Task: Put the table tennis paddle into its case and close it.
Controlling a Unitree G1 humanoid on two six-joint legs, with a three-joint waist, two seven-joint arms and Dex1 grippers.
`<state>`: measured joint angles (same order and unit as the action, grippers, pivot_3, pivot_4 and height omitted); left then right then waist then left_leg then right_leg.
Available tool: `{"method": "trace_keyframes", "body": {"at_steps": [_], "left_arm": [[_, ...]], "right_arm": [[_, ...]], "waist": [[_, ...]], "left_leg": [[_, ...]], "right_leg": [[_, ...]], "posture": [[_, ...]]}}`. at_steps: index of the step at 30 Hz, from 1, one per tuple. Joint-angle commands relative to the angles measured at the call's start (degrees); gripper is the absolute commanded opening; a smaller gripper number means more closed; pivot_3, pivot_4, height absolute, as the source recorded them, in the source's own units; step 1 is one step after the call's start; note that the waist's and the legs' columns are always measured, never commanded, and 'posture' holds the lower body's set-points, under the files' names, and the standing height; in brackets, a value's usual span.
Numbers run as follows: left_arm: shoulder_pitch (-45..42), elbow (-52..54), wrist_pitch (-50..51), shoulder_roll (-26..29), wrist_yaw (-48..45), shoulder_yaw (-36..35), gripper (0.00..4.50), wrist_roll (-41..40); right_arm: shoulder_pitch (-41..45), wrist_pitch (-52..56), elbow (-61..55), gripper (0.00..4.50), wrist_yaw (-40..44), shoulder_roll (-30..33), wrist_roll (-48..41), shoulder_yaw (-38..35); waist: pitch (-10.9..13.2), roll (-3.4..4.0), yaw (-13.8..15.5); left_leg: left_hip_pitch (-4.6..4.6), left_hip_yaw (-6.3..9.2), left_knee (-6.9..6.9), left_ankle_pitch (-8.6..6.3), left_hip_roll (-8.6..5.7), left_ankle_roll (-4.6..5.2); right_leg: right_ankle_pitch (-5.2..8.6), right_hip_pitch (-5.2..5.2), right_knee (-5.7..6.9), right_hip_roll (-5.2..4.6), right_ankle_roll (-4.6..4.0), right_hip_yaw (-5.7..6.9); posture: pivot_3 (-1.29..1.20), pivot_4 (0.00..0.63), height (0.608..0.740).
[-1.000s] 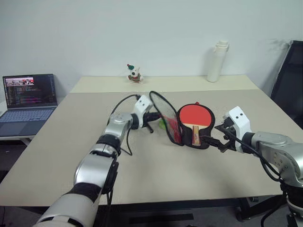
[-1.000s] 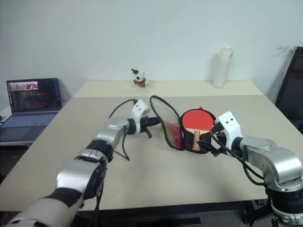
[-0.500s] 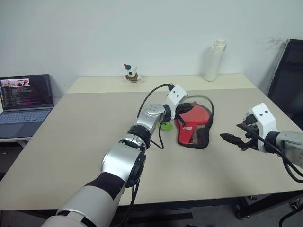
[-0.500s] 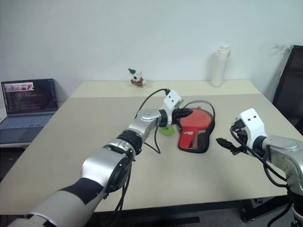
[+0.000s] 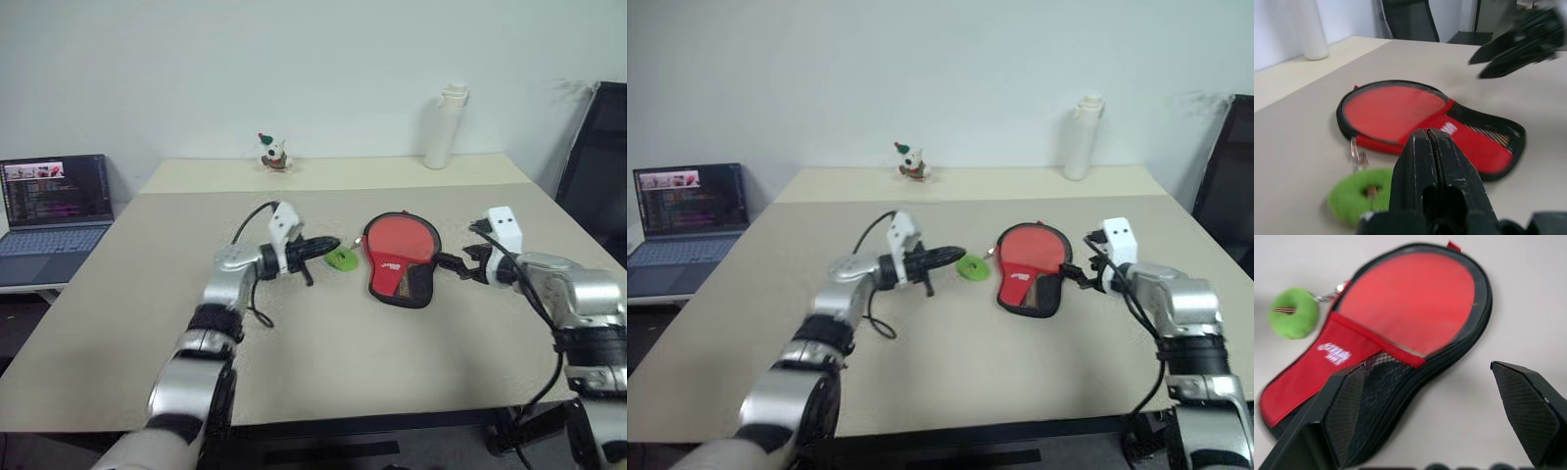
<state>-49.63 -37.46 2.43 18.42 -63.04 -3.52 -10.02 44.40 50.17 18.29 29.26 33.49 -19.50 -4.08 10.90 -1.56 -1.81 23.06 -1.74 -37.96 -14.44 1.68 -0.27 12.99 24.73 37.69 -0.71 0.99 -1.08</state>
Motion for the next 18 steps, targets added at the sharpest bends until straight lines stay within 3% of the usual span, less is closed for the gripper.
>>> {"method": "trace_keyframes", "body": {"at_steps": [1, 7, 17, 18], "left_arm": [[3.39, 15.91, 7.64, 1.55, 2.92, -1.04, 0.05, -4.02], [9.51, 27.13, 13.82, 3.04, 7.15, -0.26, 0.05, -5.60], [11.08, 30.07, 15.67, 4.33, 9.78, 0.08, 0.05, -6.39], [11.46, 30.52, 15.79, 4.49, 9.88, 0.18, 0.00, -6.41]], "right_arm": [[2.83, -5.15, 6.74, 4.50, 1.99, -1.43, 2.04, 1.18], [5.57, -11.60, 17.80, 4.50, 3.65, -4.45, 5.79, 3.58], [8.93, -14.22, 28.75, 4.50, 6.07, -8.72, 7.57, 3.12], [9.47, -14.31, 29.86, 4.10, 6.17, -9.38, 7.56, 3.00]], "waist": [[0.00, 0.00, 0.23], [0.00, 0.00, 0.21], [-0.02, 0.00, -0.45], [-0.02, -0.01, -0.59]], "left_leg": [[0.01, 0.03, 0.00, 0.00, 0.00, 0.00], [-0.03, 0.01, -0.08, 0.01, -0.13, -0.02], [-0.29, 0.03, -0.09, 0.02, -0.08, -0.02], [-0.32, 0.03, -0.10, 0.02, -0.07, -0.02]], "right_leg": [[0.00, 0.00, 0.02, -0.07, 0.00, 0.04], [-0.05, -0.07, 0.08, -0.33, 0.09, 0.04], [-0.06, -0.25, 0.19, -0.28, 0.10, 0.01], [-0.06, -0.29, 0.19, -0.28, 0.10, 0.02]], "posture": [[0.00, 0.150, 0.740], [0.00, 0.150, 0.740], [0.00, 0.150, 0.740], [0.00, 0.150, 0.740]]}}
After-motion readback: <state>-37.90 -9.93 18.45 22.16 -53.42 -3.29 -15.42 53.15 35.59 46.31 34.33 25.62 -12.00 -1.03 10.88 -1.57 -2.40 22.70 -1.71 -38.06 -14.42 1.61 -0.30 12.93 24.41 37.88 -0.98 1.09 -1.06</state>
